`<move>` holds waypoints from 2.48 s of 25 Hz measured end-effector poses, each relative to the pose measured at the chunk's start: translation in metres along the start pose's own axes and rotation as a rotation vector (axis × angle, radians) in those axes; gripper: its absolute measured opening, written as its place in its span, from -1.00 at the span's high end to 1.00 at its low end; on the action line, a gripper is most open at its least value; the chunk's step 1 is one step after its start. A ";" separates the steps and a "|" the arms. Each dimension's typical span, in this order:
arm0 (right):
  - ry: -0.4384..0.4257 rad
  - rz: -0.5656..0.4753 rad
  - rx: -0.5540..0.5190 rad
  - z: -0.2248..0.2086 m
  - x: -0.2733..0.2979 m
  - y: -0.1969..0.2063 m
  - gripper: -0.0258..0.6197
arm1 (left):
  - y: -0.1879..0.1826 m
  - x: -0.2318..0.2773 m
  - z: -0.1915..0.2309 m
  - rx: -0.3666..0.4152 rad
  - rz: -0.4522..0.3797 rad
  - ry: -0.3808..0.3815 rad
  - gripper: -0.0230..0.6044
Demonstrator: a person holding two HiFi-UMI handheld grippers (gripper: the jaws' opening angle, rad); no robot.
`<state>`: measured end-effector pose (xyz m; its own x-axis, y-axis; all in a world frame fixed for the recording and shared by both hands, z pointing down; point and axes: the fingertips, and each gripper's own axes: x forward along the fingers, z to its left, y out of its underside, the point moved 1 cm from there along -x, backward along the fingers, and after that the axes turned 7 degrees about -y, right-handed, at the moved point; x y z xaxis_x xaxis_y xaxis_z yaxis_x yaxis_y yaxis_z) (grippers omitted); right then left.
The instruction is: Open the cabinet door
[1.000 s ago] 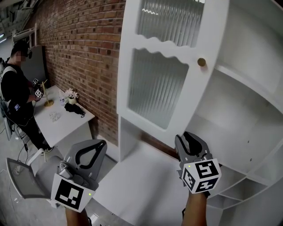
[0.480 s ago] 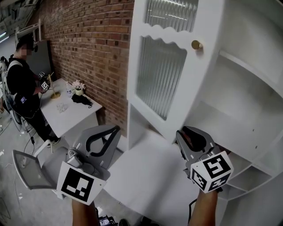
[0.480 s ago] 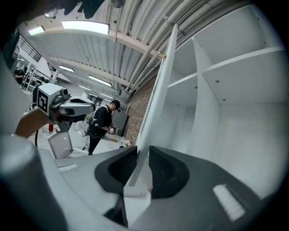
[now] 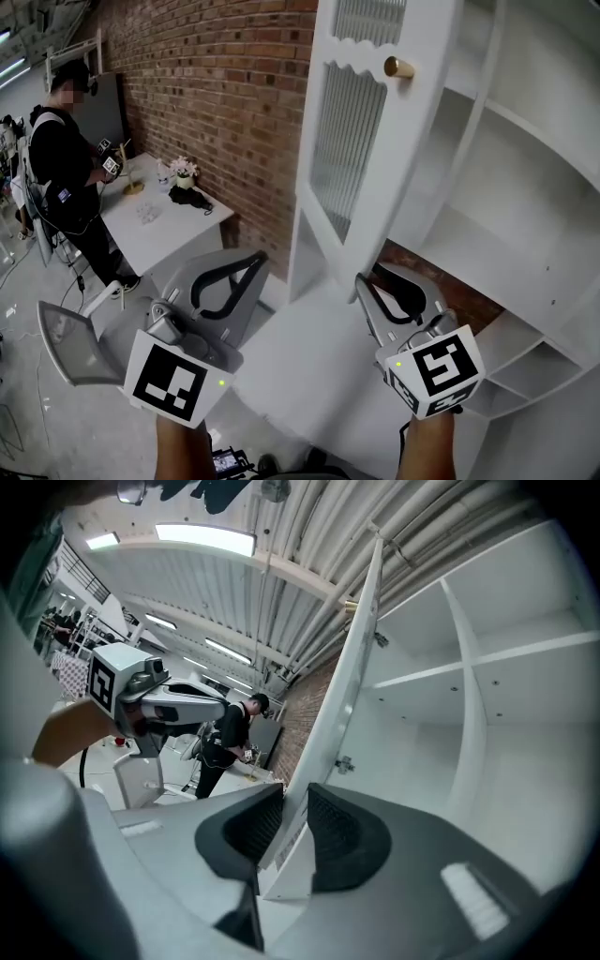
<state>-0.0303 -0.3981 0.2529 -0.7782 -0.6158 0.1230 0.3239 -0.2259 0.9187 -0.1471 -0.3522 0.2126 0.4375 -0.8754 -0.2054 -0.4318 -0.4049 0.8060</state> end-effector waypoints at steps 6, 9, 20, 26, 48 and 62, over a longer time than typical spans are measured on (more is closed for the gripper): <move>-0.086 -0.057 -0.022 0.043 0.024 -0.021 0.66 | 0.006 -0.022 0.012 0.001 0.018 -0.031 0.92; -0.129 -0.080 -0.035 0.063 0.040 -0.030 0.68 | 0.010 -0.033 0.020 0.006 0.028 -0.050 0.92; -0.190 -0.124 -0.060 0.096 0.081 -0.047 0.74 | 0.011 -0.077 0.038 -0.088 0.069 -0.091 0.92; -0.179 -0.128 -0.046 0.100 0.085 -0.050 0.74 | -0.002 -0.102 0.022 -0.077 0.086 -0.076 0.92; -0.043 -0.156 -0.064 0.058 -0.049 -0.058 0.90 | -0.077 -0.071 -0.066 -0.036 0.022 -0.020 0.92; 0.039 -0.153 -0.200 0.042 -0.140 -0.044 0.90 | -0.114 -0.045 -0.121 -0.012 -0.009 -0.003 0.92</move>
<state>0.0414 -0.2704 0.2114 -0.8064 -0.5906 -0.0304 0.3068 -0.4617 0.8323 -0.0220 -0.2348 0.1968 0.4388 -0.8727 -0.2142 -0.4182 -0.4094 0.8109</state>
